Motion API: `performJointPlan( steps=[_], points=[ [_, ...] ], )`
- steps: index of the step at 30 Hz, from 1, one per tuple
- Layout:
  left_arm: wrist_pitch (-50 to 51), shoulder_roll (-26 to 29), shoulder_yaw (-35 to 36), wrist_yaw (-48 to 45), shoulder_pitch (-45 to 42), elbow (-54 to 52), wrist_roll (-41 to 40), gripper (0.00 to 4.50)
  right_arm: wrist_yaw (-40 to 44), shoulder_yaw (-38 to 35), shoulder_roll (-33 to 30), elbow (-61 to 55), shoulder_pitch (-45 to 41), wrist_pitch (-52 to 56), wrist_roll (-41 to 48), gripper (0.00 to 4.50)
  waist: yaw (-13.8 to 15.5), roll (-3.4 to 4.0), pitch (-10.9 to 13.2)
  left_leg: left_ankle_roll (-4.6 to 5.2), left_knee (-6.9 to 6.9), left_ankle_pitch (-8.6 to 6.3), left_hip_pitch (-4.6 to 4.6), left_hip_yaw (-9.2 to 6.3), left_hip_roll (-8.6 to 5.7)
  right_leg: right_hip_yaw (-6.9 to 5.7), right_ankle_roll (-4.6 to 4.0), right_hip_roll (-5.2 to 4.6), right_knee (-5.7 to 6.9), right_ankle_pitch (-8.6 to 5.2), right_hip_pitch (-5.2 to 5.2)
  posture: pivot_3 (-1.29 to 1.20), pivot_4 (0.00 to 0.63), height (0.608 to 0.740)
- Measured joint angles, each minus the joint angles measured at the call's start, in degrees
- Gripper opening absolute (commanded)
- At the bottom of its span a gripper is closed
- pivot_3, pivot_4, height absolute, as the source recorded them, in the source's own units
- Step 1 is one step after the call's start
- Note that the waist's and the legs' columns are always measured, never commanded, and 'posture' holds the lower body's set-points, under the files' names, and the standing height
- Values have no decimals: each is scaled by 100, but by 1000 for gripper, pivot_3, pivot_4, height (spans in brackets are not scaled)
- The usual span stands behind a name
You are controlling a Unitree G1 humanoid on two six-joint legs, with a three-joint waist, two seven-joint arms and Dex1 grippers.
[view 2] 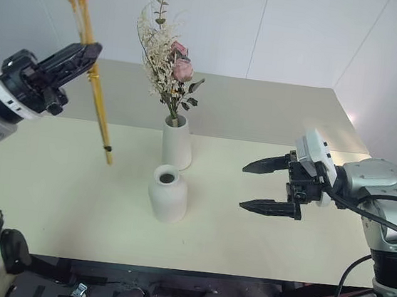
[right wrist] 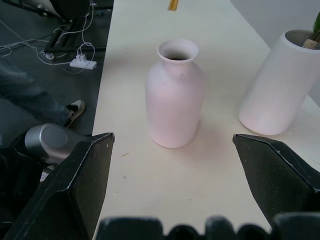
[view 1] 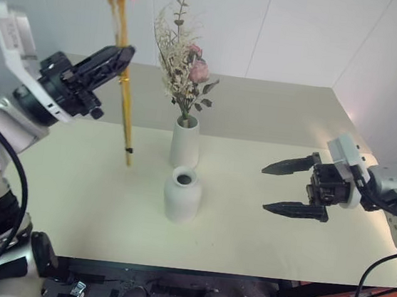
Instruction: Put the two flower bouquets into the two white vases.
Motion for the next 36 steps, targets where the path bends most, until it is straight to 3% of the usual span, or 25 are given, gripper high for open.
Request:
performJointPlan(
  steps=[8,21,25,32,36],
  points=[
    [-676,-635,-1038,-309,-437,478,38,42,-142,-108,-8,-129,115,17,64,4500,-8,0,0,0,0,0,-1,-2,-1,2,0,1,-2,0,1,0,150,740],
    [-962,-786,-2011,-884,22,557,508,42,-330,-371,-90,-394,352,133,223,4500,-10,0,0,1,3,0,0,-5,-4,3,2,1,-2,0,2,0,150,740],
    [-960,-616,-2131,-972,271,536,709,935,-347,-398,-100,-405,389,155,225,4500,-14,0,-1,1,3,0,1,-5,-3,3,2,1,0,0,2,0,150,740],
    [-876,-268,-2061,-1003,870,173,638,3212,-359,-397,-103,-428,405,191,224,4500,-13,0,0,1,2,0,0,-6,-2,3,2,1,-2,-1,2,0,150,740],
    [-754,278,-1707,-941,2005,-514,487,4467,-350,-396,-117,-441,422,192,220,4500,-50,0,-1,1,-1,0,3,-4,1,4,1,3,1,-2,-1,0,150,740]
  ],
)
